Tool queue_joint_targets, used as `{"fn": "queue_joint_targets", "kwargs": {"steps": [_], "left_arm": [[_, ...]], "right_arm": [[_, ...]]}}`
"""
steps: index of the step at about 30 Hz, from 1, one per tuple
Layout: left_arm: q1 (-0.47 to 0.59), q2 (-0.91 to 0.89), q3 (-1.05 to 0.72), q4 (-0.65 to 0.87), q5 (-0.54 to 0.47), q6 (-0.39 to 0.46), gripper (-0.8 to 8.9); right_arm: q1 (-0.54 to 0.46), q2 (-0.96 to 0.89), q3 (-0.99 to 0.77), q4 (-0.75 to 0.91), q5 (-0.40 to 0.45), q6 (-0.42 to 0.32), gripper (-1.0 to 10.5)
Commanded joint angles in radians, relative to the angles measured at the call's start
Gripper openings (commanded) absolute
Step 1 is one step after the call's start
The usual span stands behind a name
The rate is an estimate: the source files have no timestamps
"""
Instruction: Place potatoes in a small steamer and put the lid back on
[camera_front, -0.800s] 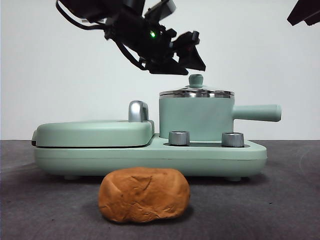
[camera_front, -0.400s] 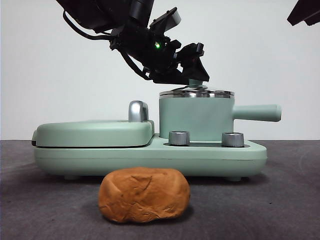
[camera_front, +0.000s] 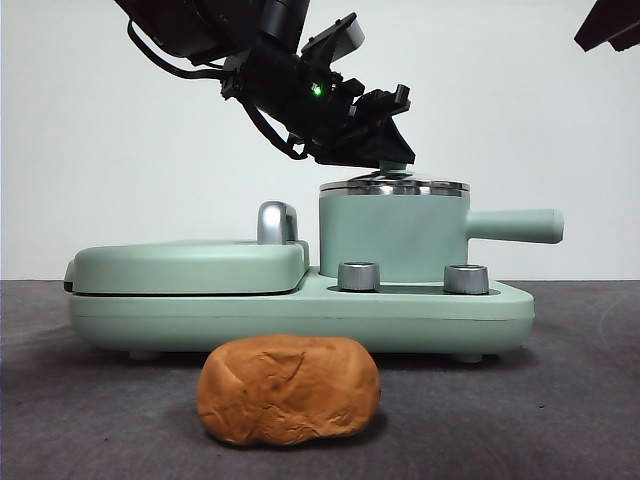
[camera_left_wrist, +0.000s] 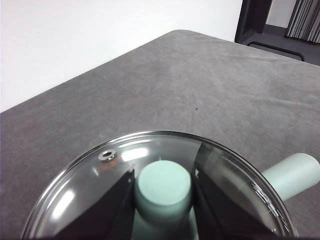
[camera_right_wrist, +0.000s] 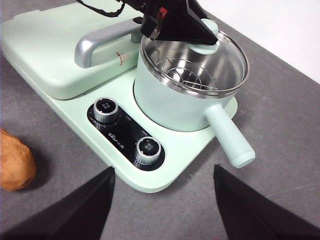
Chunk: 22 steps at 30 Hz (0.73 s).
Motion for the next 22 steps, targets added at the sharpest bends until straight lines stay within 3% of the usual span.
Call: {"fn": "queue_joint_targets", "kwargs": {"steps": [1, 7, 18, 22], "left_arm": [[-0.009, 0.023, 0.028, 0.005, -0.002, -0.003, 0.06], [-0.009, 0.000, 0.037, 0.012, -0.012, 0.058, 0.06], [-0.008, -0.089, 0.078, -0.003, -0.028, 0.059, 0.06], [-0.007, -0.148, 0.078, -0.076, -0.028, 0.059, 0.06]], "right_arm": [[0.005, 0.004, 0.016, 0.009, 0.005, 0.018, 3.1], [0.005, 0.004, 0.016, 0.009, 0.005, 0.018, 3.1], [0.005, 0.004, 0.016, 0.009, 0.004, 0.040, 3.1], [0.005, 0.004, 0.016, 0.009, 0.004, 0.040, 3.1]]}}
